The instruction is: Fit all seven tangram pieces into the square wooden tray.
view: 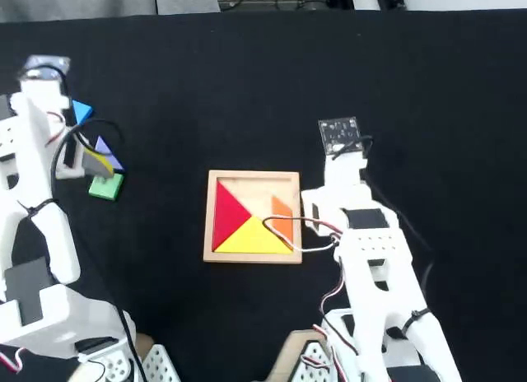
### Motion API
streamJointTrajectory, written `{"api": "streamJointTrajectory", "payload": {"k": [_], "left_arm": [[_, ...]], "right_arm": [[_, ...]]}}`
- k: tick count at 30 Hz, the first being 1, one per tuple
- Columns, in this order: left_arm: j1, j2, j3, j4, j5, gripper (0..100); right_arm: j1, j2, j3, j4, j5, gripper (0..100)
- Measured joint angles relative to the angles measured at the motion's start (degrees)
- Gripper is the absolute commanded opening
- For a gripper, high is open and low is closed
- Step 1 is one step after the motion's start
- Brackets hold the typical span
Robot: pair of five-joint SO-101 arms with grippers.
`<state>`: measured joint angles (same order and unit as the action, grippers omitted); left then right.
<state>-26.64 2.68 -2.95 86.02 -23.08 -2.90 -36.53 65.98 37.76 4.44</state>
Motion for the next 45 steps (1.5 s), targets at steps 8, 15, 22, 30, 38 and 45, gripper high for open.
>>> {"api": "streamJointTrajectory", "payload": {"k": [8,15,22,30,38,45], "left_arm": [[-0.4,12.0,-13.8,-12.8,5.3,31],[0.2,32.0,-31.8,-13.5,12.7,27],[0.2,45.1,-40.8,-13.5,26.3,36],[0.2,55.1,-50.3,-17.1,27.7,36],[0.2,66.0,-61.4,-21.1,27.7,25],[0.2,73.9,-72.4,-21.2,28.0,24]], "right_arm": [[0.2,0.0,0.4,-0.4,0.0,1.6],[0.3,0.0,1.5,-2.0,0.0,1.6],[0.3,0.0,1.6,-2.5,0.0,1.6],[0.3,0.0,1.6,-2.5,0.0,1.6],[0.3,0.0,1.6,-2.5,0.0,1.6],[0.3,0.0,1.6,-2.5,0.0,1.6]]}}
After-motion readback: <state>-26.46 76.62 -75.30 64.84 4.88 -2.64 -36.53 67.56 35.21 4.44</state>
